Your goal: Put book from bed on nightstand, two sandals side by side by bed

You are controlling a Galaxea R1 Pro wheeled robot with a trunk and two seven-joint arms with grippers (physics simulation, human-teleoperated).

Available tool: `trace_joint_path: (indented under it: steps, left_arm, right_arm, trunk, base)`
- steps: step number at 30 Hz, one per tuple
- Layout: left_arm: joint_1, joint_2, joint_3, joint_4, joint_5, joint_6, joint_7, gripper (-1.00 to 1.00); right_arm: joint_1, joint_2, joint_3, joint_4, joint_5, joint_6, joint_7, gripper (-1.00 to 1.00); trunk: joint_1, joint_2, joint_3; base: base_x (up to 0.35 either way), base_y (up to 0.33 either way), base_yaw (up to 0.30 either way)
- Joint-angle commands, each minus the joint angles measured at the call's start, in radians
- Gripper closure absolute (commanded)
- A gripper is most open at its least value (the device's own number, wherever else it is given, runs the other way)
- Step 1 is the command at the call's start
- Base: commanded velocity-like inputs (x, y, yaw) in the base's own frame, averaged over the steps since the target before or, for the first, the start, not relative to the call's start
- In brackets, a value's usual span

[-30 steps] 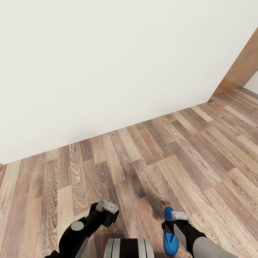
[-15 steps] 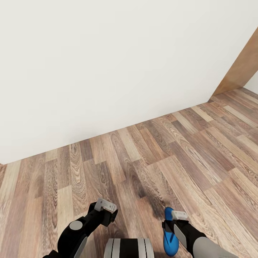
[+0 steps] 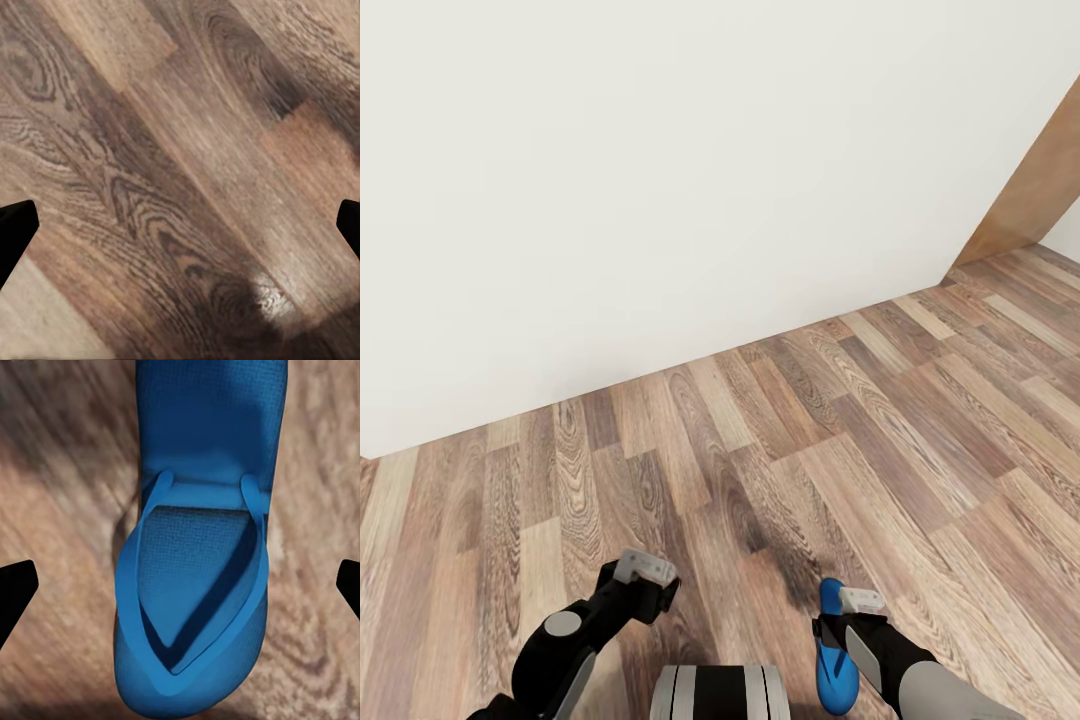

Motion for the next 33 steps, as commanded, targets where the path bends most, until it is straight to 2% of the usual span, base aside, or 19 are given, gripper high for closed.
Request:
trace_joint_path:
  steps: [1,3,12,14,16,33]
  left_arm:
    - [-0.001,0.000,0.009,-0.001,0.002,0.005,-0.001,-1.00]
    - [-0.001,-0.002,0.025,-0.002,0.003,0.005,-0.001,-1.00]
    - [-0.002,-0.005,0.050,-0.002,0.004,0.003,0.001,-1.00]
    - [-0.002,-0.005,0.053,-0.002,0.004,0.003,0.001,-1.00]
    - [-0.011,0.004,0.054,0.005,0.005,-0.008,0.003,-1.00]
    - [-0.011,0.004,0.053,0.005,0.005,-0.020,0.003,-1.00]
  right_arm:
    - [0.000,0.001,-0.007,-0.002,0.000,0.005,-0.002,-1.00]
    - [0.000,0.001,-0.007,-0.002,0.000,0.005,-0.002,-1.00]
    - [0.000,0.000,-0.007,-0.002,0.000,0.005,-0.002,-1.00]
    - [0.000,-0.001,-0.007,-0.002,0.000,0.005,-0.002,-1.00]
    - [0.009,-0.011,-0.008,-0.013,0.005,-0.006,-0.002,-1.00]
    - [0.009,-0.011,-0.008,-0.036,0.005,-0.015,-0.002,-1.00]
  trunk:
    - [0.000,0.000,-0.001]
    - [0.000,0.000,-0.001]
    - [0.000,0.000,-0.001]
    - [0.000,0.000,-0.001]
    - [0.000,0.000,-0.001]
    - [0.000,0.000,-0.001]
  base:
    - [0.000,0.000,0.000]
    - [0.000,0.000,0.000]
    - [0.000,0.000,0.000]
    - [0.000,0.000,0.000]
    - [0.000,0.000,0.000]
    - [0.000,0.000,0.000]
